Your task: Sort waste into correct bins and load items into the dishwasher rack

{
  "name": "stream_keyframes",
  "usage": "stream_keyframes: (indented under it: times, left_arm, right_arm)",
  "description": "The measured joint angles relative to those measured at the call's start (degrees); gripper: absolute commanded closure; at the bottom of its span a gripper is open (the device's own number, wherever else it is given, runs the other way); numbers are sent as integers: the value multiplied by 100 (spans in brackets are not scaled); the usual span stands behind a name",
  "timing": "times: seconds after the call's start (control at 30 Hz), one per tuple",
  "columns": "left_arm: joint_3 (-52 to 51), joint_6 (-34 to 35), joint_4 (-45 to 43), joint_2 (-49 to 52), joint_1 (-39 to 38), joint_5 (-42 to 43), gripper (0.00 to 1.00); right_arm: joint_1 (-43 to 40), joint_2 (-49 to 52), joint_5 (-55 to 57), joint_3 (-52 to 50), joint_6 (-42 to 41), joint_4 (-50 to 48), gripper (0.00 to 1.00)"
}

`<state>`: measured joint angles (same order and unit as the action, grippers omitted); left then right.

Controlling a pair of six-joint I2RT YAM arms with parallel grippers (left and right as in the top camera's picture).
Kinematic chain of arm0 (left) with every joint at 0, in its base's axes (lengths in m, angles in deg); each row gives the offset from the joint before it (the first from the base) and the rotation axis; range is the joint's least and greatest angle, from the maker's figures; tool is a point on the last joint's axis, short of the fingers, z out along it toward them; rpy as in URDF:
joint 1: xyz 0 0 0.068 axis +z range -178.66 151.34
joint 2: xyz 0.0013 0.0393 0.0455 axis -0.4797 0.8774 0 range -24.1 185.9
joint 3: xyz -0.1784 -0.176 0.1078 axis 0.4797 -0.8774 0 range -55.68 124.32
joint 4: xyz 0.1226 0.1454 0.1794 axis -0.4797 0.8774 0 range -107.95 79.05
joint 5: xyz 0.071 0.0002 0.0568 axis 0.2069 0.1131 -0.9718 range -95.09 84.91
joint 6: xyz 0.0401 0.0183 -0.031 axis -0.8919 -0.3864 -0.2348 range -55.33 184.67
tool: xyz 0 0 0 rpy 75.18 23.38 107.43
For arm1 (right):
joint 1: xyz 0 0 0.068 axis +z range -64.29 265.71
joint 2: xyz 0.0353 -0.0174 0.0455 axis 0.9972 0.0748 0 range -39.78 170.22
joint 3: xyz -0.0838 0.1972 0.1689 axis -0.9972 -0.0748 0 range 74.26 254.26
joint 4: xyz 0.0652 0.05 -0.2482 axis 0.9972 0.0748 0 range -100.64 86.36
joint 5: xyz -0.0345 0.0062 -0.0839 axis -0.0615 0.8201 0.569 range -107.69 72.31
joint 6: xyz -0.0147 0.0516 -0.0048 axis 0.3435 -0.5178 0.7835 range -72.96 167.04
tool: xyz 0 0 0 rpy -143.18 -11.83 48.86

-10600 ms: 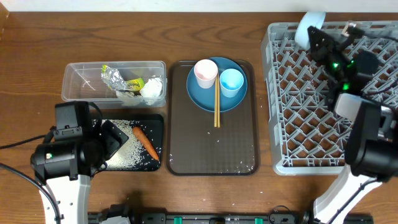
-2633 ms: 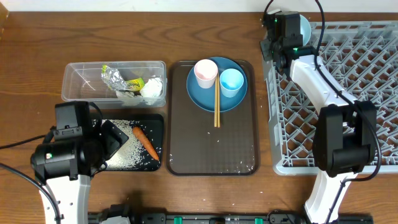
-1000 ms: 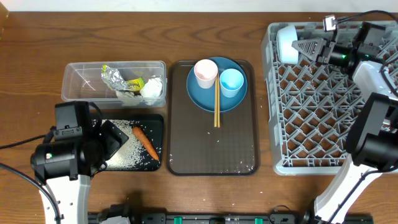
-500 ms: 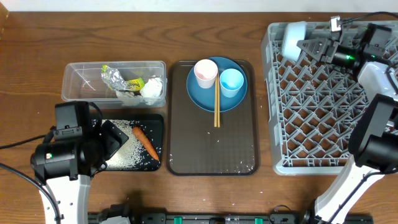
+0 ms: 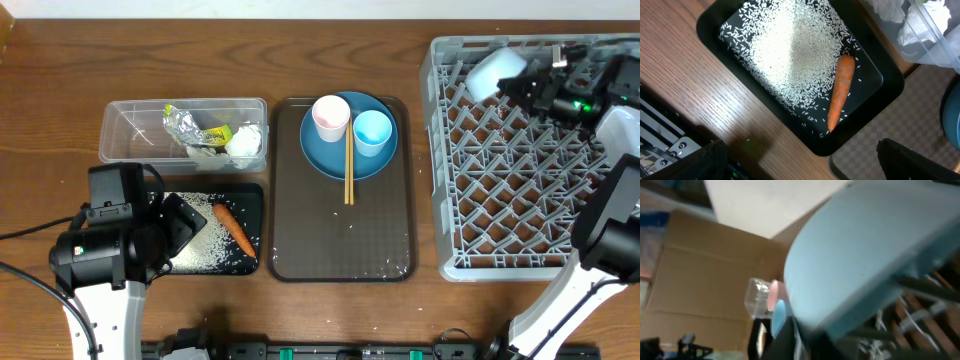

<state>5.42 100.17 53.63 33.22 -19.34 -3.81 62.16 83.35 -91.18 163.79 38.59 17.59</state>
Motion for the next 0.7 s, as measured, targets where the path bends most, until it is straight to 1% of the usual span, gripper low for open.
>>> stream_keyframes:
  times: [0.07,0.27,0.37,0.47,0.57,0.7]
  left_arm:
    - [0,0,-2,0,2,0,2]
    - [0,2,0,0,2,0,2]
    - [0,0,0,0,2,0,2]
    - [0,0,0,0,2,0,2]
    - [0,0,-2,0,2,0,2]
    - [0,0,-2,0,2,0,2]
  right_arm:
    - [-70,2,282,-9,175,400,73]
    - [-304,2,1191,-15,813,1276,63]
    - [-398,-76,1344,-13,986,1471,57]
    - [-470,-181,1808,-11,1130,1550,50]
    - [-527,-330,2240,-15,1187,1589,50]
    - [-514,-868,2839,-24,1200,1591,59]
